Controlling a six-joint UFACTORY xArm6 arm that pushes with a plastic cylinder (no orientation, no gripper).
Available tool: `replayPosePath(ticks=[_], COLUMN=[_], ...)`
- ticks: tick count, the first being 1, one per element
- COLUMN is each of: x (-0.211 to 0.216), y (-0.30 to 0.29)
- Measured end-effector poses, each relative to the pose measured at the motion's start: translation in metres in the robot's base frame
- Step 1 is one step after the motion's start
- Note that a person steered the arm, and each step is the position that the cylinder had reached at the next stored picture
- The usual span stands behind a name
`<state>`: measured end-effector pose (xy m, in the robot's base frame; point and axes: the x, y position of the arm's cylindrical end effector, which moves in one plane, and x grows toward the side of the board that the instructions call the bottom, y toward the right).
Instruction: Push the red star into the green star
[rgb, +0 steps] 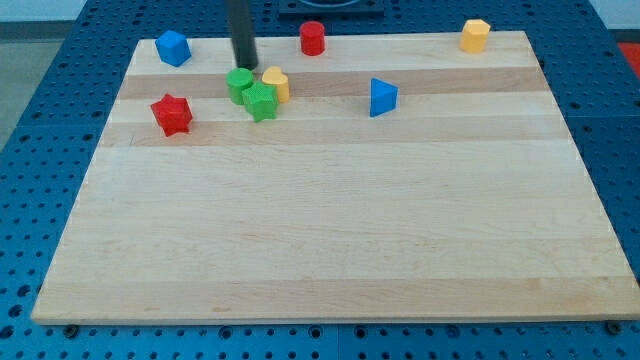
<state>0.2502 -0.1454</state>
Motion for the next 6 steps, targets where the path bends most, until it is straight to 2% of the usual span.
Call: replayPosePath(ticks=[2, 3, 4, 5, 6], x=[0.015, 0.046, 0.092, 0.12, 0.112], y=[-0.115, -0.133, -0.129, -0.093, -0.016])
